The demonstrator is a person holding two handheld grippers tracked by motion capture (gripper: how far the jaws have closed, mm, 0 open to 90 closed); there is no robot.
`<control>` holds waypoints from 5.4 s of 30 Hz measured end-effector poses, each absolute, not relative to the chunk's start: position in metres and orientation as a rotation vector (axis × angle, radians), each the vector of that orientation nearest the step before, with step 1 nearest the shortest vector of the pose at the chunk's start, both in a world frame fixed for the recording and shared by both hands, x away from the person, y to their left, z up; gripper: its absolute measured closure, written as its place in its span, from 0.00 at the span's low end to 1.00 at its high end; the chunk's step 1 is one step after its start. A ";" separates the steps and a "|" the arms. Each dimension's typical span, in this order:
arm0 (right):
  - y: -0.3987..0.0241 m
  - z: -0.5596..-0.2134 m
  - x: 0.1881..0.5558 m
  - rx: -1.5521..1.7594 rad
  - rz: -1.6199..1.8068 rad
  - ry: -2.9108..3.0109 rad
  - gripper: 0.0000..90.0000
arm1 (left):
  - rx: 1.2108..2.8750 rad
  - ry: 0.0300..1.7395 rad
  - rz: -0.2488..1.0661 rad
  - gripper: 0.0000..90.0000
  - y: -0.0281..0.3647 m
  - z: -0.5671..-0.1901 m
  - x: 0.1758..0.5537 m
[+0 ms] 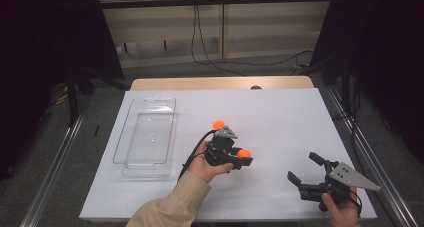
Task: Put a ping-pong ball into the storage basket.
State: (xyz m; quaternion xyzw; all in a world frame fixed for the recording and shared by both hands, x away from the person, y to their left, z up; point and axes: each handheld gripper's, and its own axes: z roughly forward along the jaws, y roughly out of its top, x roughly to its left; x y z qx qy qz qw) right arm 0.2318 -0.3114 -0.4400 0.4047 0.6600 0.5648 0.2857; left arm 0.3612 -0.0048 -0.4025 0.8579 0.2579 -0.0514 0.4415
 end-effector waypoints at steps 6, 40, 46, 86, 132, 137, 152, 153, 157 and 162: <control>-0.311 -0.440 0.232 1.082 1.511 1.764 0.01 | 2.127 0.647 -0.124 0.56 -0.002 -0.401 0.363; -0.311 -0.440 0.232 1.084 1.509 1.759 0.01 | 2.114 0.692 -0.122 0.56 0.014 -0.393 0.370; -0.312 -0.440 0.232 1.083 1.510 1.757 0.01 | 2.106 0.703 -0.122 0.56 0.019 -0.392 0.371; -0.311 -0.440 0.232 1.082 1.512 1.757 0.01 | 2.058 0.783 -0.111 0.56 0.048 -0.380 0.384; -0.312 -0.440 0.232 1.081 1.513 1.759 0.01 | 2.025 0.836 -0.069 0.56 0.073 -0.369 0.392; -0.311 -0.440 0.232 1.081 1.514 1.759 0.01 | 2.022 0.840 -0.069 0.56 0.076 -0.368 0.393; -0.311 -0.440 0.232 1.082 1.515 1.759 0.01 | 2.007 0.858 -0.049 0.56 0.085 -0.365 0.395; -0.311 -0.440 0.232 1.083 1.516 1.758 0.01 | 2.007 0.858 -0.048 0.56 0.085 -0.365 0.396; -0.311 -0.440 0.232 1.082 1.516 1.758 0.01 | 2.005 0.861 -0.049 0.56 0.088 -0.364 0.396; -0.311 -0.440 0.232 1.082 1.517 1.758 0.01 | 1.999 0.867 -0.043 0.56 0.091 -0.363 0.397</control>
